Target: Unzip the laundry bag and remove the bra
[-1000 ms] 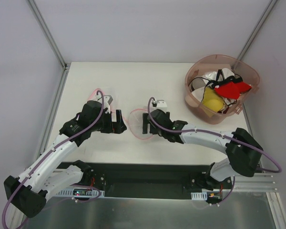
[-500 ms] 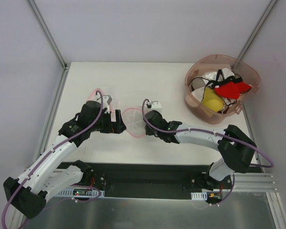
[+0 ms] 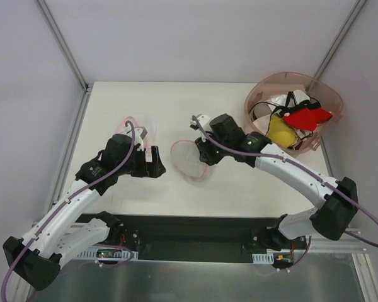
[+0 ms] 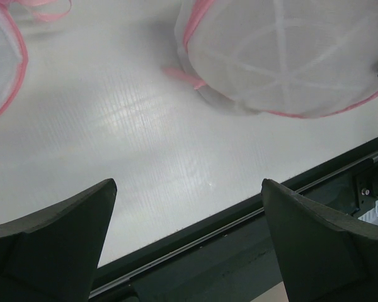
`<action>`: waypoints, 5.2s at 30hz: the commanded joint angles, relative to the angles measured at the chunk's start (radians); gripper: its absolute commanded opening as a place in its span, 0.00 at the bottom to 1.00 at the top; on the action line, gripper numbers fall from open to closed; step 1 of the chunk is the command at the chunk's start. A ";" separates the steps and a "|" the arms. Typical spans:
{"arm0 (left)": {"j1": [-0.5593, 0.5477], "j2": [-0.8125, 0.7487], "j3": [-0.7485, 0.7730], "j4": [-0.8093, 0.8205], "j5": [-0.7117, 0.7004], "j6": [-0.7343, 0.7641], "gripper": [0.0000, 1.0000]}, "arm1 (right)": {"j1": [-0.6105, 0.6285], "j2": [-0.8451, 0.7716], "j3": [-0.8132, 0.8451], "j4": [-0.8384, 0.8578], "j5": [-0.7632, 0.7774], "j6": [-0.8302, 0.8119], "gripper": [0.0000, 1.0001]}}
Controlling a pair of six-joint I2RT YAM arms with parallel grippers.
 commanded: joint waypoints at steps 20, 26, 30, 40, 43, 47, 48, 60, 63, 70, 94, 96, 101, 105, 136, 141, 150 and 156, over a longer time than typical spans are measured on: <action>0.007 0.136 0.041 0.064 0.113 0.029 0.99 | -0.087 -0.279 -0.663 0.574 0.284 0.718 0.91; 0.007 0.182 0.050 0.099 0.183 0.026 0.99 | -0.081 -0.115 -0.656 0.720 0.254 0.684 0.88; 0.007 0.171 0.032 0.113 0.214 0.026 0.99 | -0.082 -0.035 -0.570 0.746 0.222 0.670 0.38; 0.007 0.214 -0.043 0.215 0.291 0.033 0.98 | -0.179 -0.041 -0.309 0.423 -0.113 0.620 0.01; 0.007 0.214 -0.053 0.255 0.318 0.001 0.94 | -0.257 -0.032 -0.266 0.357 -0.249 0.629 0.01; 0.007 0.194 -0.088 0.298 0.335 -0.069 0.88 | -0.276 -0.025 -0.245 0.308 -0.274 0.609 0.01; 0.007 0.193 -0.097 0.309 0.341 -0.083 0.87 | -0.277 -0.024 -0.240 0.305 -0.271 0.606 0.01; 0.007 0.200 -0.266 0.482 0.337 -0.200 0.82 | -0.274 -0.210 -0.584 0.418 -0.028 0.623 0.93; 0.007 0.234 -0.264 0.493 0.329 -0.197 0.79 | -0.268 -0.170 -0.636 0.533 -0.103 0.641 0.92; 0.007 0.262 -0.251 0.512 0.312 -0.197 0.79 | -0.187 0.050 -0.608 0.742 -0.146 0.670 0.77; 0.017 0.263 -0.197 0.605 0.283 -0.204 0.77 | -0.268 -0.052 -0.415 0.515 -0.316 0.762 0.01; 0.028 0.242 -0.209 0.646 0.317 -0.227 0.72 | -0.271 -0.042 -0.403 0.513 -0.336 0.759 0.01; 0.073 0.157 -0.309 0.817 0.338 -0.326 0.71 | -0.277 -0.044 -0.400 0.489 -0.355 0.744 0.01; 0.128 0.128 -0.385 0.932 0.366 -0.428 0.70 | -0.282 -0.056 -0.403 0.489 -0.372 0.739 0.01; 0.128 0.516 -0.401 1.424 0.414 -0.725 0.29 | -0.283 -0.042 -0.397 0.472 -0.415 0.729 0.01; 0.128 0.473 -0.402 1.407 0.403 -0.752 0.00 | -0.294 -0.048 -0.348 0.356 -0.366 0.674 0.61; 0.011 0.119 -0.263 0.633 -0.034 -0.902 0.00 | -0.164 -0.303 -0.204 0.050 0.199 0.549 0.87; -0.022 0.093 -0.217 0.467 -0.094 -1.067 0.00 | 0.123 -0.277 -0.167 0.042 0.425 0.558 0.66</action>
